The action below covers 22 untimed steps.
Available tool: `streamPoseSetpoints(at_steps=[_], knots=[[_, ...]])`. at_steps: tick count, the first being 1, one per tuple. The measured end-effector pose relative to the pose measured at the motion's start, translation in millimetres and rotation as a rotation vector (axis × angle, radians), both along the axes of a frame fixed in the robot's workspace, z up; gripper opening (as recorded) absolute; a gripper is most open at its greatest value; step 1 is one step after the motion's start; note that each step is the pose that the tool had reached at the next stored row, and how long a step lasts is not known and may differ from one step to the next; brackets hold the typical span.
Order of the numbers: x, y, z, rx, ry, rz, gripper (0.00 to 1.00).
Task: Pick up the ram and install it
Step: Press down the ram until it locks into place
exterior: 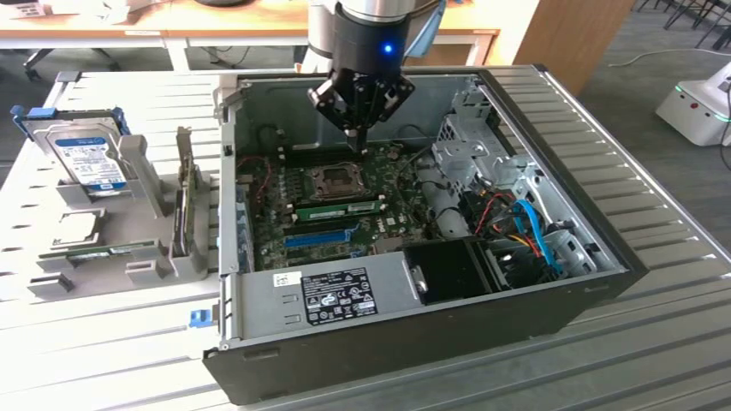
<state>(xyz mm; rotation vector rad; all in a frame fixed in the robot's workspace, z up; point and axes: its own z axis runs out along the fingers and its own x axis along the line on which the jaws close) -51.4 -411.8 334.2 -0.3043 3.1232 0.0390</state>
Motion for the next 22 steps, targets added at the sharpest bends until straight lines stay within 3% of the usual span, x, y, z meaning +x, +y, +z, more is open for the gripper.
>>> streamPoseSetpoints(at_steps=[5, 11, 19, 22], knots=[[0.0, 0.0, -0.3, -0.0001, 0.0001, -0.083, 0.11], [0.0, 0.0, -0.4, 0.0000, 0.0000, -0.089, 0.11], [0.0, 0.0, -1.2, -0.0001, 0.0001, -0.221, 0.11], [0.0, 0.0, -1.2, -0.0001, 0.0000, -0.226, 0.11]])
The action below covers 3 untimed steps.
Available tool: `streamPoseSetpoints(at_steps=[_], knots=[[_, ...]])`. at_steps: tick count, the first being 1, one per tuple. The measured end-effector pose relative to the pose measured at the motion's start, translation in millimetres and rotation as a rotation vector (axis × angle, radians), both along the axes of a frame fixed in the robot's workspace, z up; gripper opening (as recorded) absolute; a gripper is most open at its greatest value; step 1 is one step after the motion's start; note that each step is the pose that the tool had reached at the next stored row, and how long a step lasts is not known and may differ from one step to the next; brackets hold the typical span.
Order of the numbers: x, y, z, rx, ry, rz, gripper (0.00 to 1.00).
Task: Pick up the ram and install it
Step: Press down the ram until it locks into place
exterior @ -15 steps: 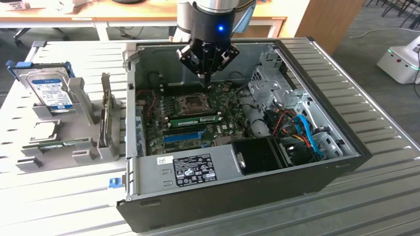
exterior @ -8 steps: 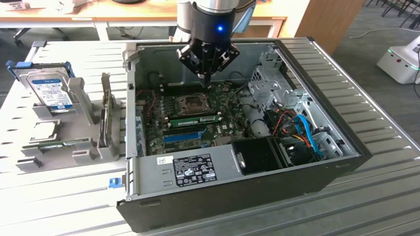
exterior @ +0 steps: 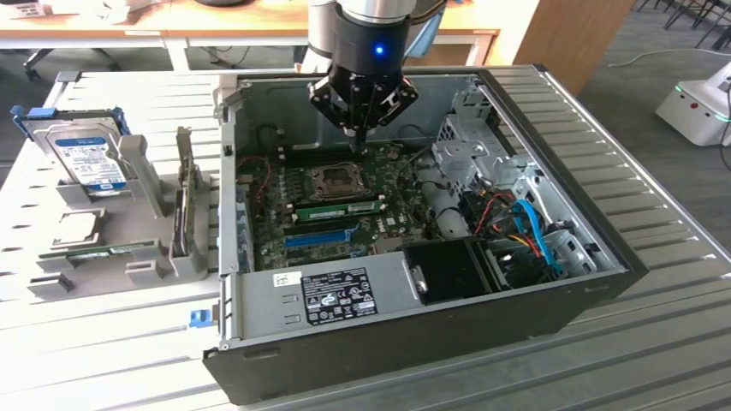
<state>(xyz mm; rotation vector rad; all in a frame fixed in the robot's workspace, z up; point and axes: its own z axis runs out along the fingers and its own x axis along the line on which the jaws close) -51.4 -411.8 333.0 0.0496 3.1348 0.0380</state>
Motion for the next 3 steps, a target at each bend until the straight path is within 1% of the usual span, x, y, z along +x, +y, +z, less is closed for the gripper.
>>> streamPoseSetpoints(at_steps=[3], knots=[[0.0, 0.0, 0.0, 0.0000, 0.0000, 0.000, 0.11]])
